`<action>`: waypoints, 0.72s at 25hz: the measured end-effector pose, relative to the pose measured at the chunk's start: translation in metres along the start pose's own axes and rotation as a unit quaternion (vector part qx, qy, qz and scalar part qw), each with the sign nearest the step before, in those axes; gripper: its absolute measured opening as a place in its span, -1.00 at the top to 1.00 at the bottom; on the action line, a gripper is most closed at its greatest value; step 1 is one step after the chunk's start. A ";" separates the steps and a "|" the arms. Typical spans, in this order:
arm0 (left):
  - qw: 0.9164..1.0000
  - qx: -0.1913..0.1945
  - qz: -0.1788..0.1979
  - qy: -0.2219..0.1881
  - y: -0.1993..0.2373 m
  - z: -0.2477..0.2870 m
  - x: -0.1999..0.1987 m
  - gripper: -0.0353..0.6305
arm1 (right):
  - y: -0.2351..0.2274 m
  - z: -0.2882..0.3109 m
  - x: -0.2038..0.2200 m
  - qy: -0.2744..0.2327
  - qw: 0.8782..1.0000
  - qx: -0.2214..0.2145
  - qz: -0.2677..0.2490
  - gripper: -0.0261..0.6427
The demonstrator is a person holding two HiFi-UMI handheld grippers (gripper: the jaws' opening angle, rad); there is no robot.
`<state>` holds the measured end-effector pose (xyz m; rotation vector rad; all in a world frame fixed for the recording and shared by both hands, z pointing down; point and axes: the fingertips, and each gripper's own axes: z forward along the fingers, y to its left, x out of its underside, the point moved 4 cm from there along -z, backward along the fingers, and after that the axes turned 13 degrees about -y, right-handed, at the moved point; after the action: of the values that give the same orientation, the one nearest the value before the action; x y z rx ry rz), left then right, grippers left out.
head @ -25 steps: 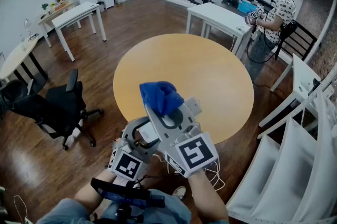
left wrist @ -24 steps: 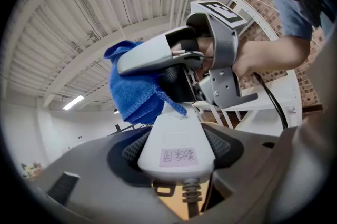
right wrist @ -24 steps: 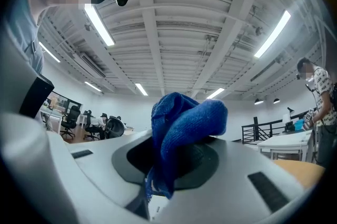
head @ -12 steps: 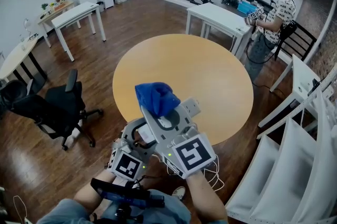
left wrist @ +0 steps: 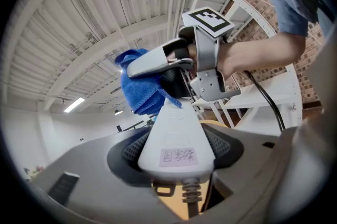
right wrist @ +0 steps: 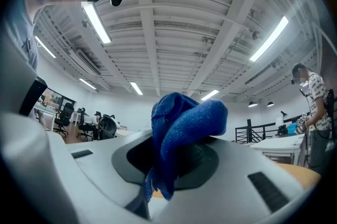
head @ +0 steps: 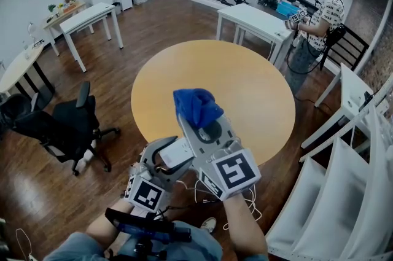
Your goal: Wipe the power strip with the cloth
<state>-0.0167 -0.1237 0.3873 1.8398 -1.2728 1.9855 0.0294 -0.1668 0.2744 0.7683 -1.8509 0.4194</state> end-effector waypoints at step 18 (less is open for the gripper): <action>1.000 0.002 0.005 -0.008 -0.003 -0.004 -0.006 0.01 | -0.069 -0.021 -0.033 -0.033 0.996 0.077 -0.039 0.70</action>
<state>-0.0168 -0.1164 0.3842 1.8587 -1.2853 1.9849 0.0987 -0.1948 0.2483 0.9650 -1.8579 0.4959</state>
